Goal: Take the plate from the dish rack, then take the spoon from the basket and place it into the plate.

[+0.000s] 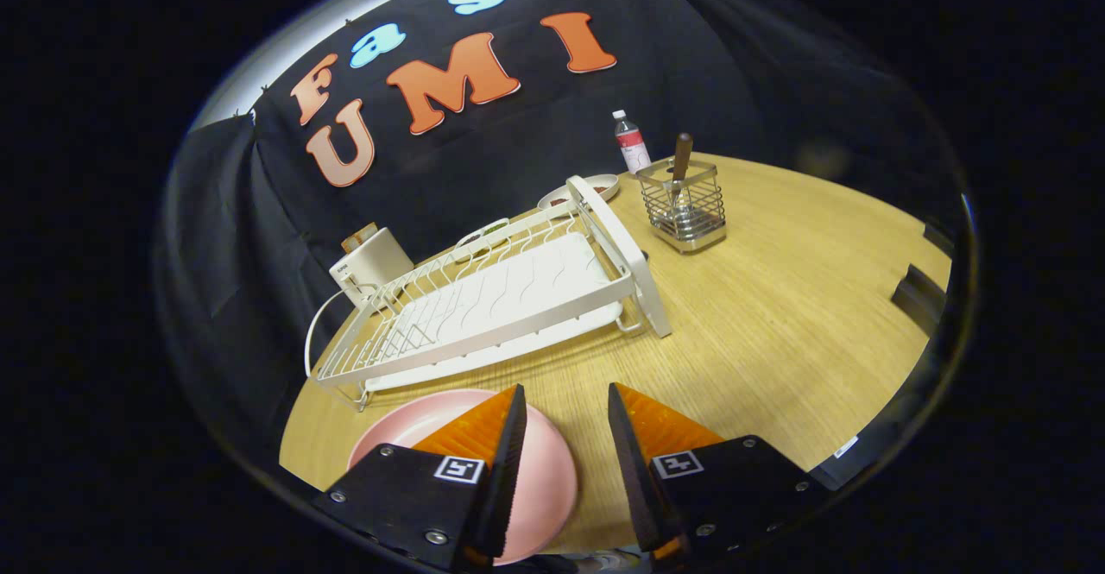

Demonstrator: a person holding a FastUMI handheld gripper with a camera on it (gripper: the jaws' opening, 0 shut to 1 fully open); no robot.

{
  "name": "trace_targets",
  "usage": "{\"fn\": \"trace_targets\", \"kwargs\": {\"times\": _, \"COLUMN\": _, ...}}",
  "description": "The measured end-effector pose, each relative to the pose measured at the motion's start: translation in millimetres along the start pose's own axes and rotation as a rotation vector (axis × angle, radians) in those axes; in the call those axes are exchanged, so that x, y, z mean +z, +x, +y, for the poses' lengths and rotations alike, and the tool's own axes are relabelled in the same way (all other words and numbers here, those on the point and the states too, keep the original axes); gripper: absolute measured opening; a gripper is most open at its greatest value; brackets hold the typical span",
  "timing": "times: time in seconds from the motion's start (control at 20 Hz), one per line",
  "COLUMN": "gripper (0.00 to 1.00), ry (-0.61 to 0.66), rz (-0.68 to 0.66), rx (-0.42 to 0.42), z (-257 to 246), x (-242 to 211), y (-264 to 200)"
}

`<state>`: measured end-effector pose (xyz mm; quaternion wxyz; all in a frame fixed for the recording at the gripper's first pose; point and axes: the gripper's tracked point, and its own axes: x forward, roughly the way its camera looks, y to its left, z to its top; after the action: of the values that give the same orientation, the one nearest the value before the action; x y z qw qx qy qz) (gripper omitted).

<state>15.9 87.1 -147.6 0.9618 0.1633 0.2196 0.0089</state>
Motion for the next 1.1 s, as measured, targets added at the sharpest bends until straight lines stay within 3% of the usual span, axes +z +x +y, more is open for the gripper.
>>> {"fn": "trace_targets", "kwargs": {"times": 0.3, "gripper": 0.92, "ry": -0.177, "rz": -0.114, "rx": -0.092, "z": -36.3, "x": 50.0, "y": 3.6}}
{"fn": "trace_targets", "kwargs": {"times": 0.4, "gripper": 0.97, "ry": -0.224, "rz": -0.162, "rx": -0.134, "z": -51.0, "x": 71.3, "y": 5.1}}
{"fn": "trace_targets", "kwargs": {"times": 0.8, "gripper": 0.98, "ry": -0.302, "rz": -0.311, "rx": -0.268, "z": -101.2, "x": 144.1, "y": 36.9}}
{"fn": "trace_targets", "kwargs": {"times": 1.1, "gripper": 0.97, "ry": -0.302, "rz": -0.392, "rx": -0.254, "z": -104.5, "x": 184.0, "y": 78.3}}
